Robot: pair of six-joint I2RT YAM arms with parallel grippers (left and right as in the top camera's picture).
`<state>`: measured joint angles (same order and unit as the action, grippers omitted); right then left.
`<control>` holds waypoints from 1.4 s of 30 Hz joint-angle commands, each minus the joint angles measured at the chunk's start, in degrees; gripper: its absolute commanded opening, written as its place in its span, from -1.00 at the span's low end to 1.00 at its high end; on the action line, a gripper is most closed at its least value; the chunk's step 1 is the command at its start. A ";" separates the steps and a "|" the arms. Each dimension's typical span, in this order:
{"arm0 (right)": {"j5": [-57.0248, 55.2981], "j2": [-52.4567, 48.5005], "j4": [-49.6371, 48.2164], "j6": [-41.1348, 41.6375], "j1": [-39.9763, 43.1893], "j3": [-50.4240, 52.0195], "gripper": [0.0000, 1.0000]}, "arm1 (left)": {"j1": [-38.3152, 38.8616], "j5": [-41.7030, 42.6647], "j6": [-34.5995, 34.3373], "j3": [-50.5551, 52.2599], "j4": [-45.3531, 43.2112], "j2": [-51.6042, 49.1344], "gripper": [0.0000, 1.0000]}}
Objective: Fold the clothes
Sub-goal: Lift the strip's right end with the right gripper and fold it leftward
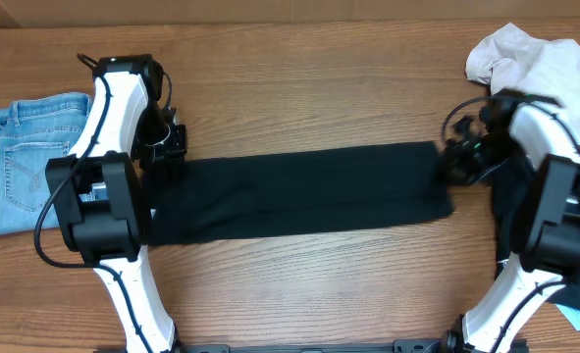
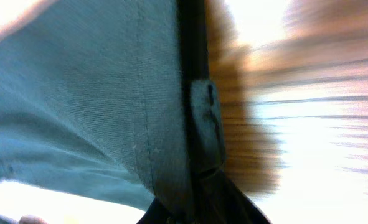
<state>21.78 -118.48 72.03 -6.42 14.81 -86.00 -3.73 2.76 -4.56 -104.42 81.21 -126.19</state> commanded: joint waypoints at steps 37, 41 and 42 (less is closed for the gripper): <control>-10.25 7.13 -11.78 8.17 -37.42 0.57 -0.73 | 0.00 1.73 -1.86 0.33 -1.11 6.32 -0.13; -10.16 7.02 -13.84 8.17 -38.29 0.72 -0.71 | 0.00 1.75 -1.86 0.33 -1.09 6.32 -0.12; -10.14 7.02 -14.34 8.17 -38.45 0.72 -0.67 | 0.00 1.73 -1.86 0.33 -1.09 6.32 -0.12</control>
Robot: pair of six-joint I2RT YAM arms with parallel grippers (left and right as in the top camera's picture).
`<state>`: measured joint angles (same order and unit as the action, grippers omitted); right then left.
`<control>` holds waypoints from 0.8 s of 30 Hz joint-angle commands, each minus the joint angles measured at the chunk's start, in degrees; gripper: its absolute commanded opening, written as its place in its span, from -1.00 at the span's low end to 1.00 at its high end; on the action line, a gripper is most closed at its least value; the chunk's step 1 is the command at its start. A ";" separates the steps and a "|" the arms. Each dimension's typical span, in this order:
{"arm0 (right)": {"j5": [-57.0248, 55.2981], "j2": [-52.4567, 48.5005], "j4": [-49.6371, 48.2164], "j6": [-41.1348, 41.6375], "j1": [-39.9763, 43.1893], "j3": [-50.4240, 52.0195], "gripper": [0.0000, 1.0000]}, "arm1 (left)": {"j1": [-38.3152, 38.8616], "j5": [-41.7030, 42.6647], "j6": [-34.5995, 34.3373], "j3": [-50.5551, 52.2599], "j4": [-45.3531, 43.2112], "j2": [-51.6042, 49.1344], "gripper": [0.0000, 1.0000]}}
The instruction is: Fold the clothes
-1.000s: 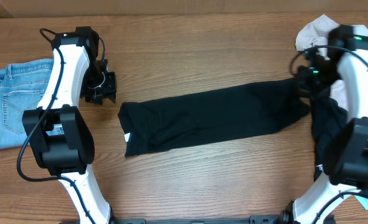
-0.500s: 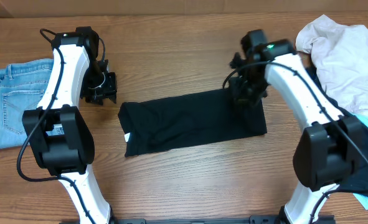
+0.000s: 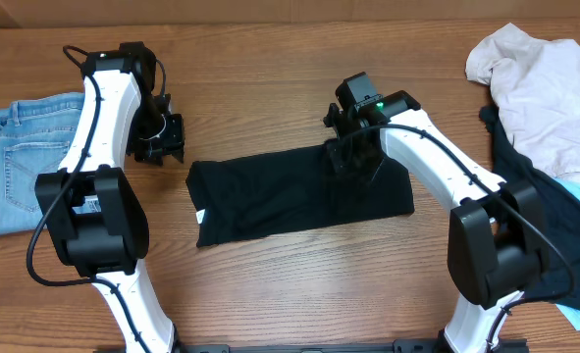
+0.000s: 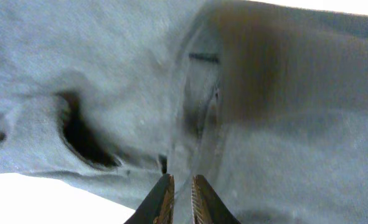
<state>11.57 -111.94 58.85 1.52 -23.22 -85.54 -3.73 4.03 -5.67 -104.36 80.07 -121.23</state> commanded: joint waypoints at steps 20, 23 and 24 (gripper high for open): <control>-9.29 2.05 -3.56 0.87 3.74 -1.90 -0.05 | 0.00 0.50 -1.27 0.28 3.85 1.36 0.02; -6.32 1.03 -4.42 -0.44 2.91 -1.84 0.11 | 0.00 0.48 -1.73 0.28 3.67 1.36 0.02; -6.49 0.72 -4.94 -0.44 2.23 -1.84 0.15 | 0.02 0.48 -2.10 0.28 3.67 1.36 0.02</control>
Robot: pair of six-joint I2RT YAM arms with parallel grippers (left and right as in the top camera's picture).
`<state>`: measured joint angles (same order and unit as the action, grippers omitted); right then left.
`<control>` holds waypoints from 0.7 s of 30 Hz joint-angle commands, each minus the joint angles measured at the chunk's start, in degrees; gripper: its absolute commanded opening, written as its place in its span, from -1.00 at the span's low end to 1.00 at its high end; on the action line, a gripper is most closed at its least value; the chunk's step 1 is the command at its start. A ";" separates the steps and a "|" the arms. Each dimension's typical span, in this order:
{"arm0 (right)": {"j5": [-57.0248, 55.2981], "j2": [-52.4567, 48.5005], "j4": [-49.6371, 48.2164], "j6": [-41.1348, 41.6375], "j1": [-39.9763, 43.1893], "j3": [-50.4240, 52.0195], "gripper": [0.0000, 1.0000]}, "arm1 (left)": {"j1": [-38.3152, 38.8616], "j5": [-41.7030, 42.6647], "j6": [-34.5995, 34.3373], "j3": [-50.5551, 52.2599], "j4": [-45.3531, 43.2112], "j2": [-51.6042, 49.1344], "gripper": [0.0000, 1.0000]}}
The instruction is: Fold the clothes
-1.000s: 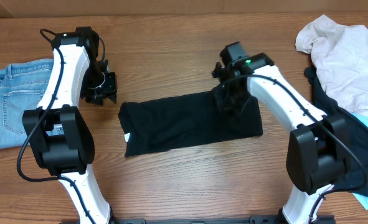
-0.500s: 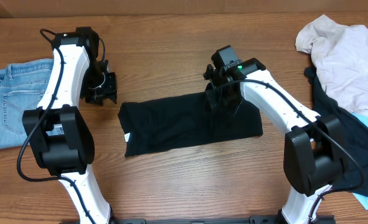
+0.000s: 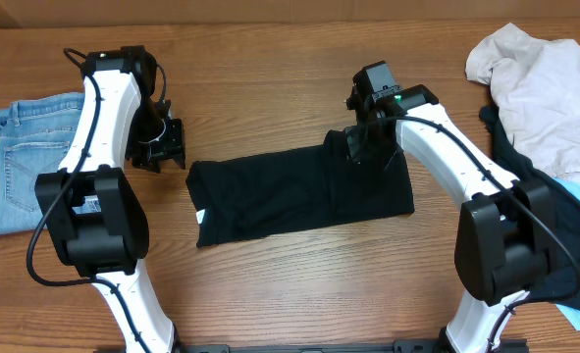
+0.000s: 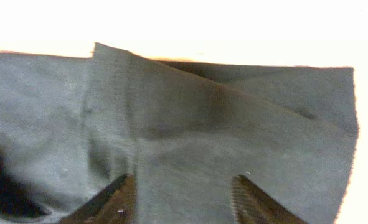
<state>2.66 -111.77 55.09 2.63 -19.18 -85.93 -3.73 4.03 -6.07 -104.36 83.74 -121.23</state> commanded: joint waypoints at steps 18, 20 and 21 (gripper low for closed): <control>-3.06 -6.97 -11.15 7.19 -4.87 -1.40 0.23 | 0.00 0.46 -1.66 0.28 -1.16 1.36 0.03; -3.04 -7.67 -11.67 8.31 -4.87 -1.40 0.12 | 0.00 0.46 -1.66 0.28 -1.33 1.36 0.04; -3.08 -7.82 -11.93 8.81 -4.87 -1.40 0.05 | 0.00 0.46 -1.66 0.28 -1.46 1.36 0.04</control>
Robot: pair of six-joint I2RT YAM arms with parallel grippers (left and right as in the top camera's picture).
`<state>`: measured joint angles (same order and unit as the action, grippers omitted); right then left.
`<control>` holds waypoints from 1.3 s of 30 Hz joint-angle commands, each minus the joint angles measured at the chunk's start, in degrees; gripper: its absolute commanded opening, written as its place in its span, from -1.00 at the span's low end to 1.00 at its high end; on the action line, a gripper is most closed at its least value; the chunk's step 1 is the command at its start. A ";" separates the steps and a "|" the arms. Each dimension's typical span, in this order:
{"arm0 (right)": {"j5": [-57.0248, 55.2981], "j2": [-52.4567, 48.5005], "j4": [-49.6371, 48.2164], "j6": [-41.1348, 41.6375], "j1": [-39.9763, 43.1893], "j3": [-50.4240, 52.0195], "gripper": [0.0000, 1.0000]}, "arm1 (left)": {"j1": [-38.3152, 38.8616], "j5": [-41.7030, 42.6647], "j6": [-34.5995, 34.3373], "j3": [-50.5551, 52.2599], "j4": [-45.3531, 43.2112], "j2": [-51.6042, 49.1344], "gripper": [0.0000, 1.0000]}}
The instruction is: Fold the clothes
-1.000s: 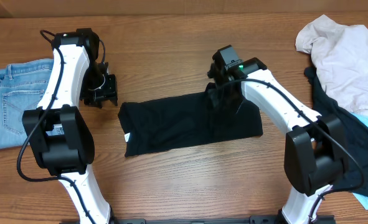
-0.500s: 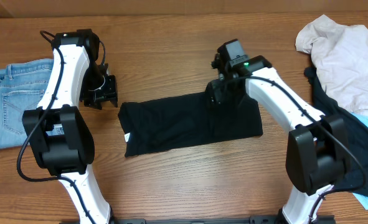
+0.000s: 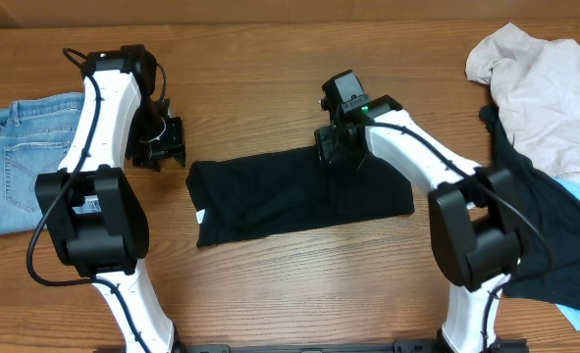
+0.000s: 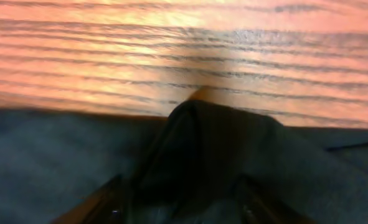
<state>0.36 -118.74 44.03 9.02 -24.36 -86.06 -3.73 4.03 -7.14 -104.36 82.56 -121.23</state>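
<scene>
A black garment point(image 3: 299, 196) lies folded across the middle of the wooden table, its right part doubled over. My right gripper point(image 3: 332, 147) is at the garment's back edge, near the edge of the doubled layer. In the right wrist view it point(image 4: 182, 190) is open, its fingertips point(image 4: 114, 190) wide apart on either side of a raised pucker of black cloth point(image 4: 199, 134), with bare wood beyond. My left gripper point(image 3: 162, 147) hangs just off the garment's back left corner, looks open and holds nothing.
Folded blue jeans point(image 3: 29, 162) lie at the left edge. A pale crumpled garment point(image 3: 545, 74) sits at the back right, with a dark garment point(image 3: 550, 226) and a light blue piece below it beside the right arm's base.
My right gripper, still open, has shifted left along the garment's back edge. It now looks at wood and a raised pucker of cloth instead of flat cloth. The left arm has not moved.
The garment first lay stretched long between both grippers, my right one shut on its right end. Then its right end lay doubled over the middle, the left gripper off the cloth. After that my right gripper stood open over the fold, and now it is at the back edge.
</scene>
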 commanded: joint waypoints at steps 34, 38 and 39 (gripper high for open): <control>0.50 5.66 0.72 -1.33 0.31 -0.44 -0.03 | 0.00 0.46 -0.59 0.28 -0.22 1.36 0.04; 0.11 3.82 -1.11 -1.25 0.31 -0.42 -0.02 | 0.00 0.46 -0.59 0.28 -0.22 1.36 0.04; 0.11 3.21 -1.42 -0.98 0.31 -0.42 -0.02 | 0.00 0.46 -0.59 0.28 -0.31 1.36 0.04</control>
<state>1.02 -114.10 43.51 7.57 -24.36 -86.24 -3.73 4.03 -7.16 -104.36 82.46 -121.23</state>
